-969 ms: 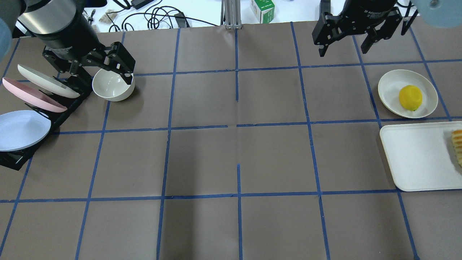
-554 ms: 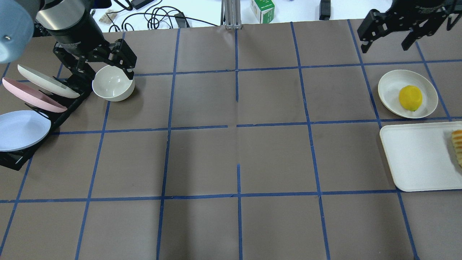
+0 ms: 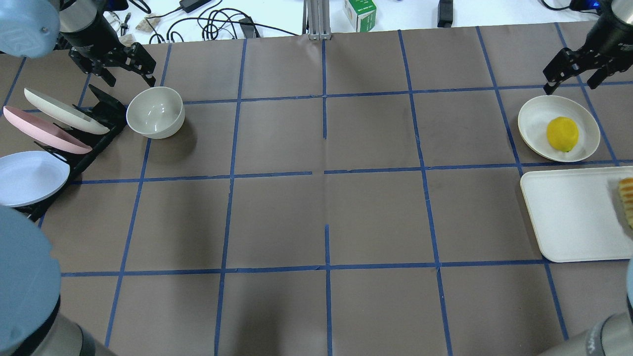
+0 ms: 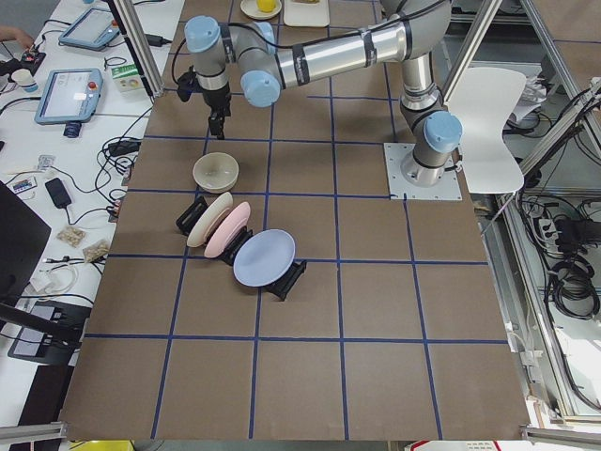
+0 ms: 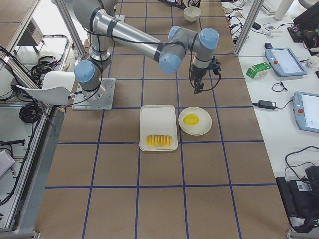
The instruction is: Place bowl and put lemon in it
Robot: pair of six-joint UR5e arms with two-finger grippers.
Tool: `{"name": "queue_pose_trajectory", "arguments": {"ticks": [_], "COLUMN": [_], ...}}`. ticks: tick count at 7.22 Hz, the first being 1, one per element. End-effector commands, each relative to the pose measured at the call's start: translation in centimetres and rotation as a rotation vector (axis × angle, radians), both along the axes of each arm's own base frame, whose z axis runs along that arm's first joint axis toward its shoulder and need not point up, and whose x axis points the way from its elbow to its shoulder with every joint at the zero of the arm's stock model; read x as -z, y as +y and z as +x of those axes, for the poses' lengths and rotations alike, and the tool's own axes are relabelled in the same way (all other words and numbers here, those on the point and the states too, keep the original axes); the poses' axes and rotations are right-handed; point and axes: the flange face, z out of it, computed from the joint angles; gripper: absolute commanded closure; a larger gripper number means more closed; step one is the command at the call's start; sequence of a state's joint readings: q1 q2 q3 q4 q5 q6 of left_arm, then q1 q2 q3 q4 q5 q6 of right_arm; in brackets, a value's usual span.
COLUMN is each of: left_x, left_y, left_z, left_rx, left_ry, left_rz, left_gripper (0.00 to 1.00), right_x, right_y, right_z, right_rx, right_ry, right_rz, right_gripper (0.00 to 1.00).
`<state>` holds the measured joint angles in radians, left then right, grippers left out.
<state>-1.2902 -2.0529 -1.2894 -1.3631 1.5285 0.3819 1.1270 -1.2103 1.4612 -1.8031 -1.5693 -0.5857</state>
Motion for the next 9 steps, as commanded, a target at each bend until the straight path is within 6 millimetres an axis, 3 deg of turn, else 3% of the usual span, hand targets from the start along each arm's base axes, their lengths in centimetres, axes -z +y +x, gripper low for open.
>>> {"name": "queue_pose_trajectory", "arguments": {"ticks": [1,2,4,6,7,8,9], "left_x": [6.3,8.7,12.3,14.5,14.7,14.8,15.4], "left_y": [-2.5,-3.4,-2.9,-3.0,-2.9,-3.0,-3.3], "left_z": [5.7,6.6,6.8,7.2,8.3,8.5,8.7], "left_rx": [0.049,0.057,0.049,0.041,0.029,0.022,0.016], "left_ry": [0.019,0.004,0.022,0.035,0.04,0.04,0.04], "left_rz": [0.027,0.0,0.042,0.06,0.06,0.06,0.064], "left_gripper": [0.0,0.0,0.0,0.0,0.21,0.66,0.99], "right_x": [7.6,10.3,14.6,16.4,16.7,16.6,16.6], "right_y": [-0.5,-1.2,-0.6,-0.3,-0.3,-0.4,-0.4], "right_z": [-5.8,-6.5,-8.2,-8.3,-8.3,-8.3,-8.3], "right_rx": [-0.062,-0.097,-0.073,-0.056,-0.062,-0.059,-0.054], "right_ry": [-0.003,0.016,-0.021,-0.037,-0.042,-0.042,-0.041], "right_rz": [-0.006,-0.028,0.022,0.047,0.051,0.047,0.048], "right_gripper": [0.0,0.0,0.0,0.0,0.03,0.24,0.47]}}
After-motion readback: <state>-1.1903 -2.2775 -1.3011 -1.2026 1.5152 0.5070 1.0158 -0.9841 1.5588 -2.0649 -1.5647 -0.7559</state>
